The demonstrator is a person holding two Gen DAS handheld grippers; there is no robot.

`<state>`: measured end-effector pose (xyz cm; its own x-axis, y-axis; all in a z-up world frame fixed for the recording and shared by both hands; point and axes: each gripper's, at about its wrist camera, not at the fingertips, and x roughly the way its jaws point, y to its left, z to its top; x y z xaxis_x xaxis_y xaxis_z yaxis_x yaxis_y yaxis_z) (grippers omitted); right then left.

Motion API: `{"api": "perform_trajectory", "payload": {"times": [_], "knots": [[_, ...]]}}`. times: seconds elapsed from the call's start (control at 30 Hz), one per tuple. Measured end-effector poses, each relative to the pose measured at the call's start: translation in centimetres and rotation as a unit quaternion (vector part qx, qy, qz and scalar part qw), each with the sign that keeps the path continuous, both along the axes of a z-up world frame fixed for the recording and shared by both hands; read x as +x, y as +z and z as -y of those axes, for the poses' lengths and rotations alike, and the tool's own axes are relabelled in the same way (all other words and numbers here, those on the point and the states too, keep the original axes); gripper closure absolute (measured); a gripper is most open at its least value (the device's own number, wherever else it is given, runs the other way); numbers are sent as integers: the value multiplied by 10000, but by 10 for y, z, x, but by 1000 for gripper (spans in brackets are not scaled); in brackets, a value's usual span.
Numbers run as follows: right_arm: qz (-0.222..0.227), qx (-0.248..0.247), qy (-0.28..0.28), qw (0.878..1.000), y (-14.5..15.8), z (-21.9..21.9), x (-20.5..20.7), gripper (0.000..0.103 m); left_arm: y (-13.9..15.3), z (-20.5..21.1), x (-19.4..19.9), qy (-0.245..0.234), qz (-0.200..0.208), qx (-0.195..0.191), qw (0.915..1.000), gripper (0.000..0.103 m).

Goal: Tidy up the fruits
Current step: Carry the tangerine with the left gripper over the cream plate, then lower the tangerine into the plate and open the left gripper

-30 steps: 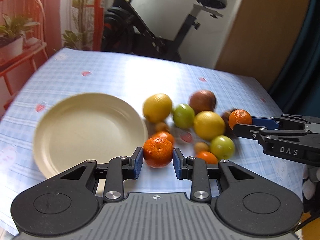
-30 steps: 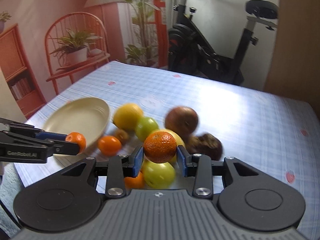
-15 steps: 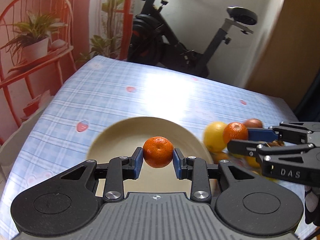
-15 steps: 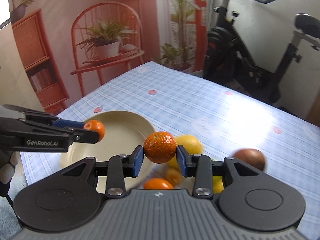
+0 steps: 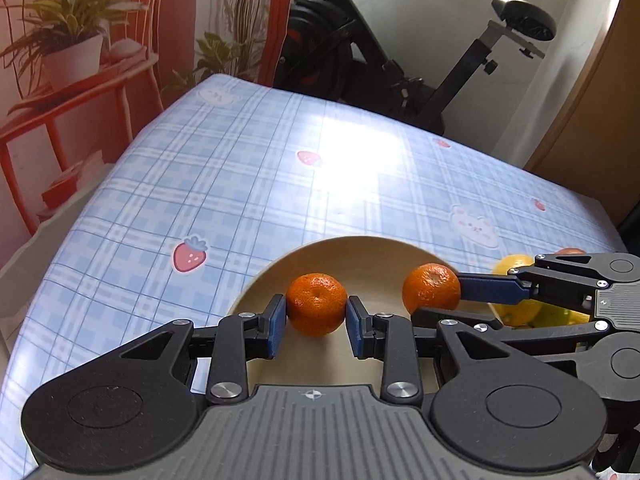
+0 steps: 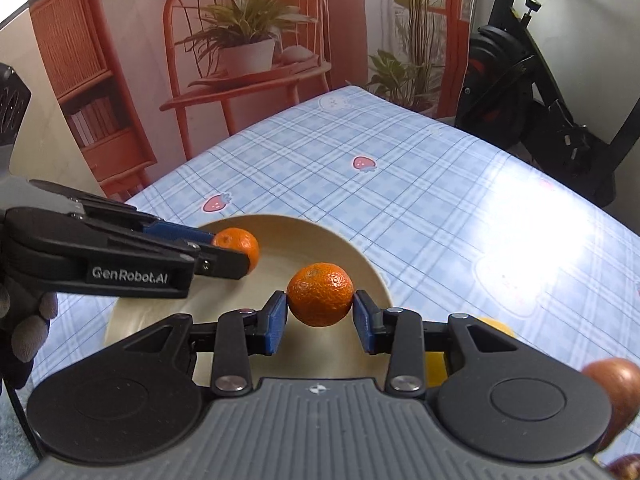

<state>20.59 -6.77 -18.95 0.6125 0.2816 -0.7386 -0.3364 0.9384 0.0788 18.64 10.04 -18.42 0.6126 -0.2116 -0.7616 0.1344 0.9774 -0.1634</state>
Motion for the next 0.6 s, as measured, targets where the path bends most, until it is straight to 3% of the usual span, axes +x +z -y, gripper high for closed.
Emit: {"api": "perform_trajectory", "payload": {"times": [0.33, 0.6], "knots": [[-113, 111, -167, 9997, -9, 5, 7, 61, -2, 1, 7, 47, 34, -117, 9999, 64], [123, 294, -523, 9981, 14, 34, -30, 56, 19, 11, -7, -22, 312, -75, 9995, 54]]}}
